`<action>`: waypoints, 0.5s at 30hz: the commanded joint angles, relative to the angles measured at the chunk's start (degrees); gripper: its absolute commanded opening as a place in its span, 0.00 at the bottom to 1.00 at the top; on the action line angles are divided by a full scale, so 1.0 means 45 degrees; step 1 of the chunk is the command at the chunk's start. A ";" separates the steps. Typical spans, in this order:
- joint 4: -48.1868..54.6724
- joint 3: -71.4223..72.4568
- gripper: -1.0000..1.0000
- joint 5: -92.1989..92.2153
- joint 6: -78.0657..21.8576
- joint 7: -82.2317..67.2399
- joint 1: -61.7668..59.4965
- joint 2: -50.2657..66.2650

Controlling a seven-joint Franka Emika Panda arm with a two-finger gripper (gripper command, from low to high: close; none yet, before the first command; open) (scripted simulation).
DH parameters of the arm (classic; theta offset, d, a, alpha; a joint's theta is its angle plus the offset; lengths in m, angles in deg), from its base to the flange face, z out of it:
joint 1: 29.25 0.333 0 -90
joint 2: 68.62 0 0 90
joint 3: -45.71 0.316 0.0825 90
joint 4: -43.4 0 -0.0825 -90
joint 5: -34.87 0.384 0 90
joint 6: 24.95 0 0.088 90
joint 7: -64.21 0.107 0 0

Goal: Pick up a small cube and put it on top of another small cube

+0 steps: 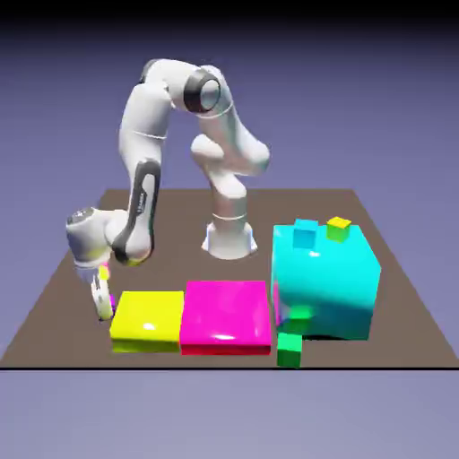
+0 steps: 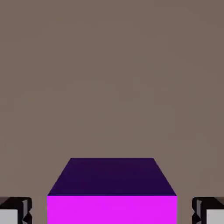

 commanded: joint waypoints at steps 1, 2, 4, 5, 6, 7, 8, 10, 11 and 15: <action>-0.0076 -0.0257 0.00 -0.0273 -0.0380 0.0201 0.0184 -0.0462; -0.0153 -0.0513 0.00 -0.0543 -0.0758 0.0400 0.0368 -0.0923; -0.0297 -0.0946 0.00 -0.1062 -0.1520 0.0754 0.0766 -0.1845; -0.0310 -0.0618 0.00 -0.1162 -0.1952 0.0625 0.1181 -0.2306; -0.0322 -0.0286 0.00 -0.1261 -0.2383 0.0494 0.1597 -0.2768; -0.0335 0.0047 0.00 -0.1360 -0.2815 0.0362 0.2013 -0.3229; -0.0348 0.0380 0.00 -0.1459 -0.3247 0.0231 0.2430 -0.3691; -0.0373 0.1046 0.00 -0.1658 -0.4110 -0.0033 0.3263 -0.4614; -0.0386 0.1379 0.00 -0.1757 -0.4542 -0.0164 0.3679 -0.5075; -0.0437 0.2711 0.00 -0.2153 -0.6269 -0.0691 0.5345 -0.6921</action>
